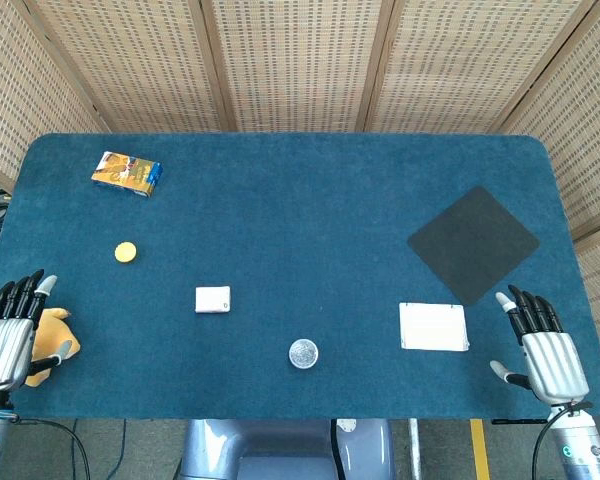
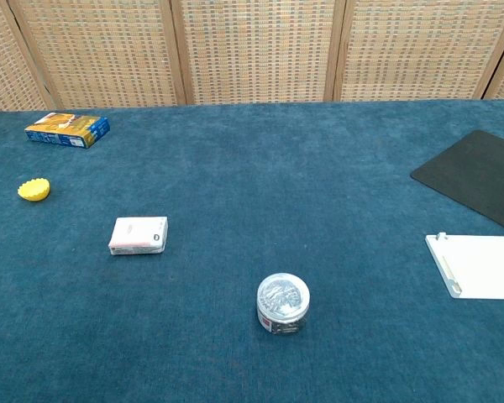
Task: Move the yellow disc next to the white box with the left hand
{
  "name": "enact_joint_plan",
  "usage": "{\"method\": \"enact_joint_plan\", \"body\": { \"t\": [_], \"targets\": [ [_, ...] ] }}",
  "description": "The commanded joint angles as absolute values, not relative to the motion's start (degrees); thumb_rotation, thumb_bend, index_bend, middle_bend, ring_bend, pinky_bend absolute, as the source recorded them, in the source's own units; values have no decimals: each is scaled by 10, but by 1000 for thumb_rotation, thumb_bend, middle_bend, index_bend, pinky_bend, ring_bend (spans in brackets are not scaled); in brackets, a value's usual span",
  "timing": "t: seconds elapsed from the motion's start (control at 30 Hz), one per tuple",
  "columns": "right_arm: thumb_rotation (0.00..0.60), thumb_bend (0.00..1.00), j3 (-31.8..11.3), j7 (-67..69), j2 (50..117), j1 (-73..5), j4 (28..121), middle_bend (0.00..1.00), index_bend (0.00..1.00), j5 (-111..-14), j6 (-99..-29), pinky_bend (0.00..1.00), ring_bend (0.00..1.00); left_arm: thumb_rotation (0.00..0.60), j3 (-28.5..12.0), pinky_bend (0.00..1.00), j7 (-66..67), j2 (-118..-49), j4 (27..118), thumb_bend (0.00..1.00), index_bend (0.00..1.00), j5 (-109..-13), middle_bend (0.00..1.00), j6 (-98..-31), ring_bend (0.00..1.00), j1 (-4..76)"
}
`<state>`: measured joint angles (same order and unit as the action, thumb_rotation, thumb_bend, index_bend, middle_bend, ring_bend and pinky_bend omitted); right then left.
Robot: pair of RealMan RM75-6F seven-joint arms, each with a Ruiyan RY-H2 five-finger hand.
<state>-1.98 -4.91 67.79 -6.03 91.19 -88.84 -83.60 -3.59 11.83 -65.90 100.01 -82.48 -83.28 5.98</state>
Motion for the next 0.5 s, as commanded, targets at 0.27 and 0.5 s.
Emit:
{"method": "enact_joint_plan", "body": {
  "t": [0.27, 0.5],
  "targets": [
    [600, 0, -22, -47, 680, -65, 907, 0, 74, -876, -820, 61, 0, 600, -106, 0, 94, -619, 987, 246, 41, -726, 0, -680, 0, 163],
    [600, 0, -27, -47, 685, -70, 899, 0, 74, -860, -807, 61, 0, 600, -144, 0, 99, -640, 907, 245, 155, -622, 0, -559, 0, 245]
  ]
}}
